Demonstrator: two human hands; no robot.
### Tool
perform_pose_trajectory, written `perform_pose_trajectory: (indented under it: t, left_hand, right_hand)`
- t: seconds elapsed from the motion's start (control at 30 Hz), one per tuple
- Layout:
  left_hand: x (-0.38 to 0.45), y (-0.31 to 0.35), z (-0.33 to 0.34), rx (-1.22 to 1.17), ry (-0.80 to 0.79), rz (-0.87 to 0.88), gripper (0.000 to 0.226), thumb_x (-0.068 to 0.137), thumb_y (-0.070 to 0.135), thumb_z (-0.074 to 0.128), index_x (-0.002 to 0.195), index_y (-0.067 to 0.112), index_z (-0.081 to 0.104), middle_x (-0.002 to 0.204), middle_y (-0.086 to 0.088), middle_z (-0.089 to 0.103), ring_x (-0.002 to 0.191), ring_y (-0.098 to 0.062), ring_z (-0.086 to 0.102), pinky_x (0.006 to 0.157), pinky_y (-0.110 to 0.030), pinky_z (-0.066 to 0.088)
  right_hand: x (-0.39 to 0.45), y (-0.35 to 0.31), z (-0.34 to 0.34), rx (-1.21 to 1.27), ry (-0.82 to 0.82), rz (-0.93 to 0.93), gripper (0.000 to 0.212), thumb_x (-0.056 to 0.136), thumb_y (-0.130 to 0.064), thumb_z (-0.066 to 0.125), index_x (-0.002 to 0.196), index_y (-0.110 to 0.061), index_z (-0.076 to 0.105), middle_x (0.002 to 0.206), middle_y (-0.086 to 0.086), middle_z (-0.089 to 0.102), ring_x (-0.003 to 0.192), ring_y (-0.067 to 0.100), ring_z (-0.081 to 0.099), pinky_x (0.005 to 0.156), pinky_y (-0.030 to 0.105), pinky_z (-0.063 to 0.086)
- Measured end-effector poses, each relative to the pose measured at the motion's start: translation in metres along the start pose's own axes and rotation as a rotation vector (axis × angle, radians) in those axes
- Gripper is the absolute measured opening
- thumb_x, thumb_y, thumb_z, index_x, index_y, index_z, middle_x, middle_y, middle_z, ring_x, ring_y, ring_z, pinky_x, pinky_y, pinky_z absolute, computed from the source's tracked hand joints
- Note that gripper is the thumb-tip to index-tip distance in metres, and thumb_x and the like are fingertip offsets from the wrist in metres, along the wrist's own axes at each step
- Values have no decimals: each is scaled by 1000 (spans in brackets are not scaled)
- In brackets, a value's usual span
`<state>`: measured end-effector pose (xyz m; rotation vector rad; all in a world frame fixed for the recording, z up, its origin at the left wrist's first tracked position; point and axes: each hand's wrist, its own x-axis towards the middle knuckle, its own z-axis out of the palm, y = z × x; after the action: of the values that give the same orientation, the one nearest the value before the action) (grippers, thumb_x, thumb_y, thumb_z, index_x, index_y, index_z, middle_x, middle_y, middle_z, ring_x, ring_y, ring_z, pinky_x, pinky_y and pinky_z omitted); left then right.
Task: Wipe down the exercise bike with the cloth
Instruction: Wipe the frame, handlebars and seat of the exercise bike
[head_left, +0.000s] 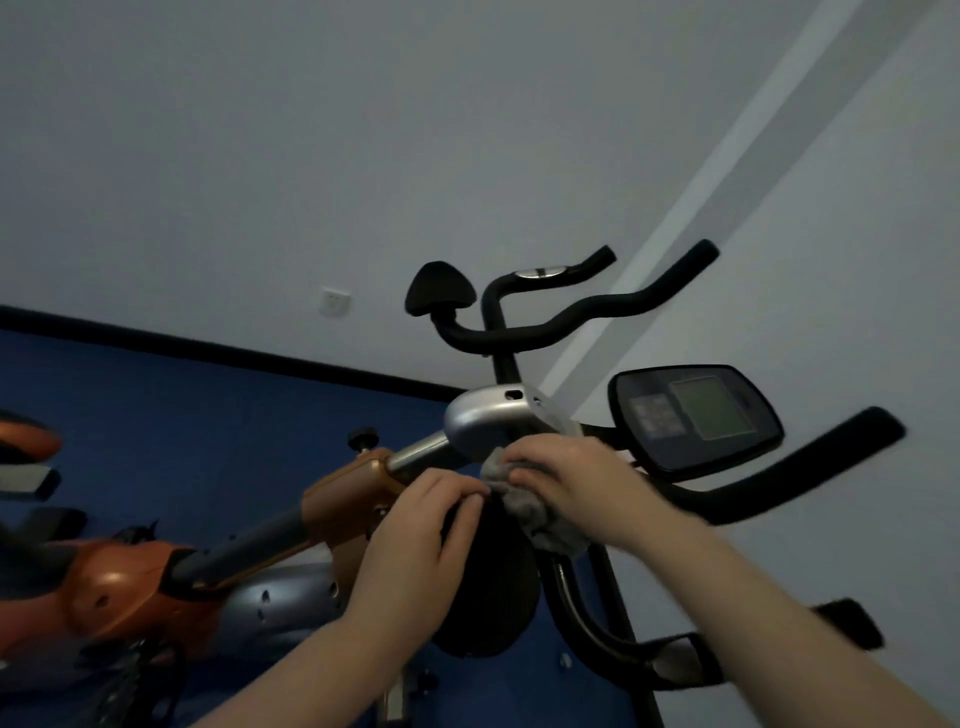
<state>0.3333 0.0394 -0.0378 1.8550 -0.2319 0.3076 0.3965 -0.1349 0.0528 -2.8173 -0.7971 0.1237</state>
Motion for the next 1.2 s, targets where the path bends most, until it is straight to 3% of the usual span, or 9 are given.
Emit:
perform_pose_trajectory:
  t: [0.13,0.23,0.33,0.47,0.57,0.73,0.83,0.97,1.2]
  left_hand:
    - [13,7,17,10,-58,-26,15,96,30,44,89,35,56,92,18,54,94,-1,52,79,-21,44]
    - [12,2,19,18,-43,0,16,95,34,42,86,36,53,90,18,52,94,-3,50,80,-25,43]
    - [12,-2,19,-13,-23,-16,15,94,37,41,84,39,52,90,19,51,95,-4,51,78,-23,43]
    - [13,-2,21,-3,-54,13,15,94,37,41,84,38,52,92,20,49,95,-4,49,76,-19,39]
    - [13,-4,20,-18,-81,7,17,94,36,40,82,38,53,91,20,50,95,-2,49,76,-15,36]
    - [12,-4,18,-10,-99,14,18,94,36,39,83,39,52,88,19,50,94,-2,48,78,-14,37]
    - [12,-5,18,-5,-112,11,18,94,36,39,82,38,53,87,18,51,94,-2,48,76,-14,36]
    - [14,-5,17,9,-84,45,18,95,33,41,82,36,53,86,18,51,92,-2,47,80,-10,33]
    - [14,-6,18,15,-112,50,17,96,36,39,82,42,47,86,21,48,91,-1,46,79,-11,33]
  right_hand:
    - [-19,-11,22,-84,188,-10,21,92,-17,60,110,-18,70,108,-3,69,99,18,63,88,30,49]
    - [-39,23,-3,-56,375,273,22,94,-15,59,111,-22,70,109,-4,69,99,19,65,84,28,49]
    - [-44,17,7,55,541,441,21,98,-24,53,111,-26,70,112,-11,67,106,10,60,96,22,41]
    - [-41,-11,31,-62,411,371,44,94,-54,38,125,-30,60,127,-12,55,126,7,43,120,38,17]
    - [-54,16,14,-203,367,410,33,95,-43,49,126,-33,57,124,-14,58,122,8,48,120,32,15]
    - [-35,-4,29,-161,563,549,20,98,-30,52,109,-24,67,107,-7,67,104,15,57,112,34,27]
    - [-27,-9,31,-231,429,404,19,95,-28,58,111,-24,68,105,-6,69,99,18,59,96,35,42]
    - [-5,-2,10,-53,432,495,25,96,-38,54,119,-36,64,113,-12,68,102,14,61,80,30,46]
    - [-12,3,6,-143,100,302,32,98,-42,43,127,-44,58,131,-20,60,114,10,58,89,31,45]
